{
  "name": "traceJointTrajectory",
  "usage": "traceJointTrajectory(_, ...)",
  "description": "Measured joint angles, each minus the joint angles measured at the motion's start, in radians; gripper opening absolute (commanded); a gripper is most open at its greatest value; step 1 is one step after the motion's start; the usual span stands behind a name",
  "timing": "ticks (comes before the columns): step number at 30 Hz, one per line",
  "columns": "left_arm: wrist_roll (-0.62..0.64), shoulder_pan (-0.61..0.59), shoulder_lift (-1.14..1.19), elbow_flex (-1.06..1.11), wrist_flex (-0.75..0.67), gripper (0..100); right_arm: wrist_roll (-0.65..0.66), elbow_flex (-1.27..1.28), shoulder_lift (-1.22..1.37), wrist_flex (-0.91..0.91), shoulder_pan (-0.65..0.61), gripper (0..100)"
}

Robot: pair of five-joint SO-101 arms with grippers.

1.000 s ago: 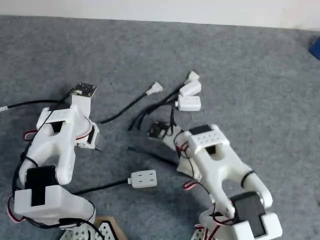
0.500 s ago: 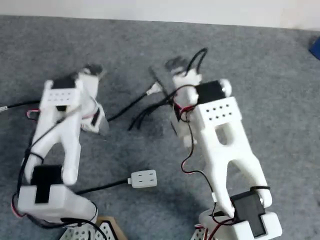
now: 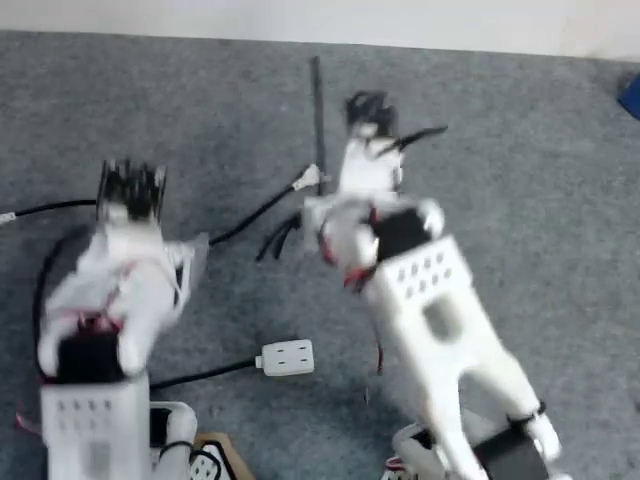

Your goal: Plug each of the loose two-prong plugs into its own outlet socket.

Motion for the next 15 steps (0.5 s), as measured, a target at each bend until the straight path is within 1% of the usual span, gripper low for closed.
traceJointTrajectory(3, 0.000, 0.064, -0.201, 0.192, -0.048, 36, 0.009, 0.244, -0.147, -0.199, -0.046, 0.6)
traceJointTrajectory(6, 0.000, 0.140, -0.318, 0.339, -0.060, 38, 0.012, 0.417, -0.239, -0.308, -0.049, 0.5)
traceJointTrajectory(8, 0.000, 0.172, -0.364, 0.408, -0.064, 39, 0.015, 0.454, -0.259, -0.330, -0.049, 0.5)
traceJointTrajectory(13, -0.002, 0.226, -0.407, 0.433, -0.071, 39, 0.017, 0.468, -0.276, -0.344, -0.057, 0.5)
traceJointTrajectory(15, -0.002, 0.245, -0.407, 0.436, -0.071, 39, 0.017, 0.468, -0.278, -0.345, -0.084, 0.5)
